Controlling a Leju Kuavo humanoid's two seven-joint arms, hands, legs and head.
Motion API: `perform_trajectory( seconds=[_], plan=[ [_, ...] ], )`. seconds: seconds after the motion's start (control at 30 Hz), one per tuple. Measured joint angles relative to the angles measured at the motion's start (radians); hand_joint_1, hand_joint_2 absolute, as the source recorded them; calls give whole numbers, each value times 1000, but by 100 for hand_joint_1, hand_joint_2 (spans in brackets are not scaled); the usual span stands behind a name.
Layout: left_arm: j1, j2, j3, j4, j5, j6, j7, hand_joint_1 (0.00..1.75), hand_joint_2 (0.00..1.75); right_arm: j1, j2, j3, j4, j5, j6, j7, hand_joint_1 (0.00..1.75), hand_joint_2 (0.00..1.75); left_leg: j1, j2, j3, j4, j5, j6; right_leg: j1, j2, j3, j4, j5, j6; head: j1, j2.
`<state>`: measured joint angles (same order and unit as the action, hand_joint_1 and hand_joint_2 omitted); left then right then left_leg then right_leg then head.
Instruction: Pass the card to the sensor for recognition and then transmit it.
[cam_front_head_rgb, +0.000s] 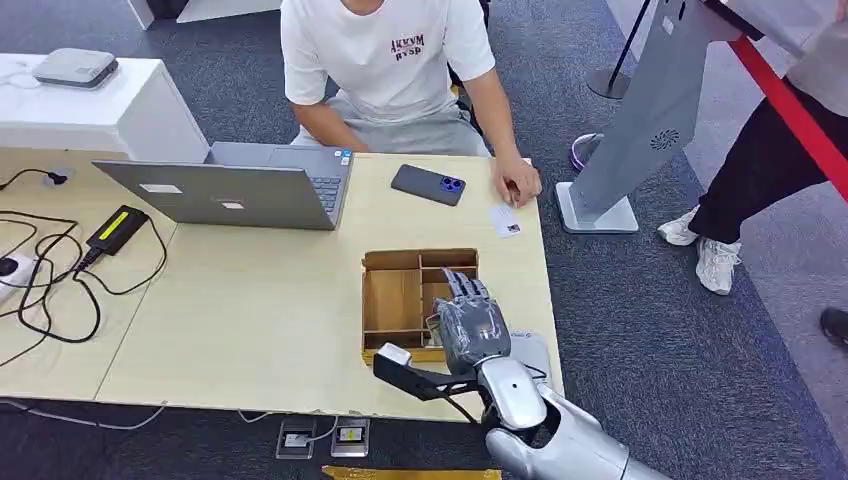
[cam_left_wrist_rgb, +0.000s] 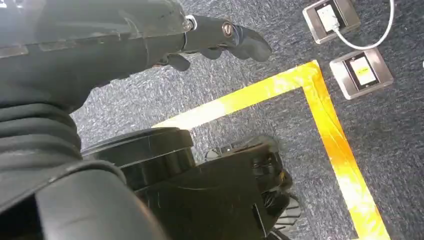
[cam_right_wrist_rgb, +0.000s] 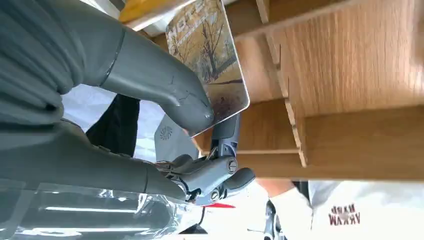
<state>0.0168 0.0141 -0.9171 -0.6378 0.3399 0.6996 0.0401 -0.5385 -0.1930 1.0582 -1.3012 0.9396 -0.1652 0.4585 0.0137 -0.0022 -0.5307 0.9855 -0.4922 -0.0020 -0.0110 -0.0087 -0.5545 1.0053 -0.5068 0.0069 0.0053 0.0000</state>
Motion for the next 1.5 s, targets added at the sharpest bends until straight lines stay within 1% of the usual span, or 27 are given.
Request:
perform_trajectory(
  seconds=[0.1, 0.27, 0.53, 0.73, 0.87, 1.0, 1.17, 1.23, 1.37, 1.5],
  plan=[
    [1, 0, 1, 0, -5, 0, -2, 0, 0, -5, -1, -5, -7, 29, -74, 3, 175, 175, 0, 0, 0, 0, 0, 0, 0, 0, 0, 0, 0, 0, 0, 0],
    [3, -3, 7, 1, -21, 0, -26, 0, 0, -23, -11, -46, -53, 94, -205, 23, 175, 175, 0, 0, 0, 0, 0, 0, 0, 0, 0, 0, 0, 0, 0, 0],
    [0, -8, 14, 7, -1, 0, -40, 0, 0, -40, -56, -147, -168, 166, -270, 51, 175, 175, 0, 1, 1, 0, 0, 0, 0, 1, 0, 0, 0, 0, 0, 0],
    [-3, -9, 16, 13, 10, 0, -42, 0, 0, -51, -80, -195, -221, 182, -283, 54, 175, 175, 0, 1, 1, 0, 0, 0, 0, 1, 0, 0, 0, 0, 0, 0],
    [-10, -9, 16, 17, 28, 0, -44, 0, 0, -86, -94, -224, -259, 193, -281, 63, 175, 175, 0, 1, 1, 0, 0, 0, 0, 1, 0, 0, 0, 0, 0, 0],
    [-19, -9, 15, 21, 46, 0, -44, 0, 0, -119, -109, -244, -296, 188, -240, 75, 175, 175, 0, 1, 1, 0, 0, 0, 0, 1, 0, 0, 0, 0, 0, 0],
    [-35, -8, -7, 24, 78, 0, -29, 0, 0, -153, -118, -243, -293, 143, -203, 94, 175, 175, 0, 0, 0, 0, 0, 0, 0, 1, 0, 0, 0, 0, 0, 0],
    [-45, -7, -22, 24, 90, 0, -16, 0, 0, -182, -118, -241, -278, 106, -181, 95, 175, 175, 0, 1, 0, 0, 0, 0, 0, 1, 0, 0, 0, 0, 0, 0],
    [-65, -3, -53, 23, 104, 0, 0, 0, 0, -261, -115, -220, -204, 27, -142, 94, 175, 175, 0, 0, -1, 0, 0, 0, 0, 0, 0, 0, 0, 0, 0, 0],
    [-82, 1, -88, 23, 111, 0, 17, 0, 0, -354, -92, -184, -104, 11, -111, 82, 175, 175, 0, -1, -1, 0, 1, 1, 0, -1, 0, 0, 1, 0, 0, 0]
  ],
)
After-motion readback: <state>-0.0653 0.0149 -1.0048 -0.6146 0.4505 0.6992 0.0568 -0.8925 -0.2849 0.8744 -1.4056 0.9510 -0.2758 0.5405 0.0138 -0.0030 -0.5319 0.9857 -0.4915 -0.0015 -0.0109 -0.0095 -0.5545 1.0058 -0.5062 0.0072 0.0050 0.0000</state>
